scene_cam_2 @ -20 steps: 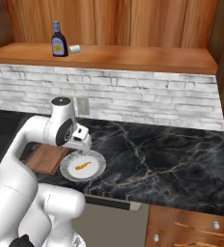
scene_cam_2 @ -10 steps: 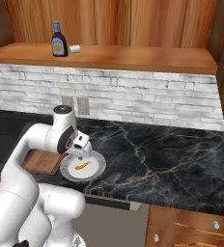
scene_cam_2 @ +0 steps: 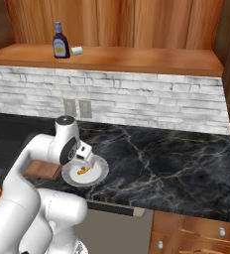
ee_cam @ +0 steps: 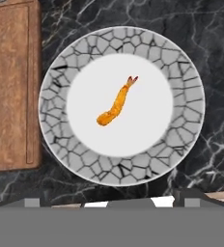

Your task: Pick the shrimp from the plate and place it on the cutting board. Then pick the condiment bottle from the cabinet and place it next to the cutting board.

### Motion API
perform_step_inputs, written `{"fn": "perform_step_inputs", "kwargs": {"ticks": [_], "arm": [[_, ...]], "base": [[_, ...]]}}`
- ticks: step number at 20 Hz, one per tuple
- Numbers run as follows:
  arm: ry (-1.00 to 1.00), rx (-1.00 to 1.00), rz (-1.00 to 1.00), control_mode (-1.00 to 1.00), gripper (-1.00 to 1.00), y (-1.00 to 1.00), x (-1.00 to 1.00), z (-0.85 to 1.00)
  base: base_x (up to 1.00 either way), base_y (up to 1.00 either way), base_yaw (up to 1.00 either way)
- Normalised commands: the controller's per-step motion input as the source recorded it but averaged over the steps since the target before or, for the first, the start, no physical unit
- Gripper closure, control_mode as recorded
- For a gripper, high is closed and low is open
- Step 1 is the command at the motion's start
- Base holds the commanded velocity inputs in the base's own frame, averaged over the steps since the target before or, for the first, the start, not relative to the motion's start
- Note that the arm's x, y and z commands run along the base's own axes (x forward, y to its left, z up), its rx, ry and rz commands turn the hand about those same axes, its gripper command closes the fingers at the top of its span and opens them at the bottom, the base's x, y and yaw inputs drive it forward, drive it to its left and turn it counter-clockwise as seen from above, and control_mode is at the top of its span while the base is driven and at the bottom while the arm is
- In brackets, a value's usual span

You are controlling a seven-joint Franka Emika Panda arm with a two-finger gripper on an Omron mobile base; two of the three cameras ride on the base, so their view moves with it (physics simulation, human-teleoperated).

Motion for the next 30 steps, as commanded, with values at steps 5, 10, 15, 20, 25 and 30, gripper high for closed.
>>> {"fn": "perform_step_inputs", "kwargs": {"ticks": [5, 10, 15, 20, 25, 30], "arm": [[0.0, 0.02, -0.05, -1.0, -1.0, 0.0, 0.0, -0.22], [0.0, 0.04, -0.06, -1.0, -1.0, 0.0, 0.03, -0.15], [-0.01, 0.01, -0.08, -1.0, -1.0, 0.0, 0.14, -0.11], [0.0, 0.0, -0.07, -1.0, -1.0, 0.0, 0.23, -0.06], [0.0, 0.0, -0.05, -1.0, -1.0, 0.0, 0.15, -0.14], [0.0, 0.0, -0.04, -1.0, -1.0, 0.0, 0.09, -0.34]], "base": [[0.0, 0.0, 0.0], [0.0, 0.0, 0.0], [0.0, 0.0, 0.0], [0.0, 0.0, 0.0], [0.0, 0.0, 0.0], [0.0, 0.0, 0.0]]}}
